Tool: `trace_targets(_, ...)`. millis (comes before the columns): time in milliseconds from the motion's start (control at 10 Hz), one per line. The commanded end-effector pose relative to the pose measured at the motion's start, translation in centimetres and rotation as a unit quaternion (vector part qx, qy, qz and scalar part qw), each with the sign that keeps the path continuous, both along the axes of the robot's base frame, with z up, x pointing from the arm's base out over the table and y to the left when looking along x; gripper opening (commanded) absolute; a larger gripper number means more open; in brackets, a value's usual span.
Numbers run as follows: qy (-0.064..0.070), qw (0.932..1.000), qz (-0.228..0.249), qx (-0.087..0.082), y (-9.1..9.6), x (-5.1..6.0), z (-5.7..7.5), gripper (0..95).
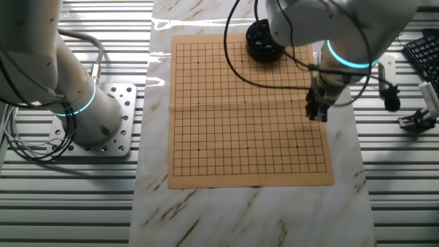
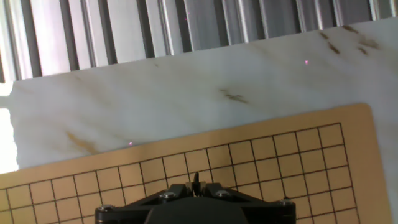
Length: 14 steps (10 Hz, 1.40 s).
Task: Play the first move as black on the 3-4 point in the upper right corner of the Go board
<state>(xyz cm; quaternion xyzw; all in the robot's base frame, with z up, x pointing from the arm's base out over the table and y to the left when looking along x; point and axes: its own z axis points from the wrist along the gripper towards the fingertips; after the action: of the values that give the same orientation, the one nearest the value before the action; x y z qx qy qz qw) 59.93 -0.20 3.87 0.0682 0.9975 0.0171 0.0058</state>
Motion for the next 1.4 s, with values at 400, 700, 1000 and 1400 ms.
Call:
trace_targets(400,0.0,1.0,0.006,-0.003,-0.3,-0.1,-0.1,0.0)
trace_targets(700,0.003,0.9999,0.014,-0.004,-1.2,0.1,-0.2,0.0)
trace_targets(1000,0.005,0.9998,0.02,-0.002,-2.0,0.2,0.1,0.0)
trace_targets(1400,0.009,0.9996,0.027,-0.002,-2.9,0.5,-0.1,0.0)
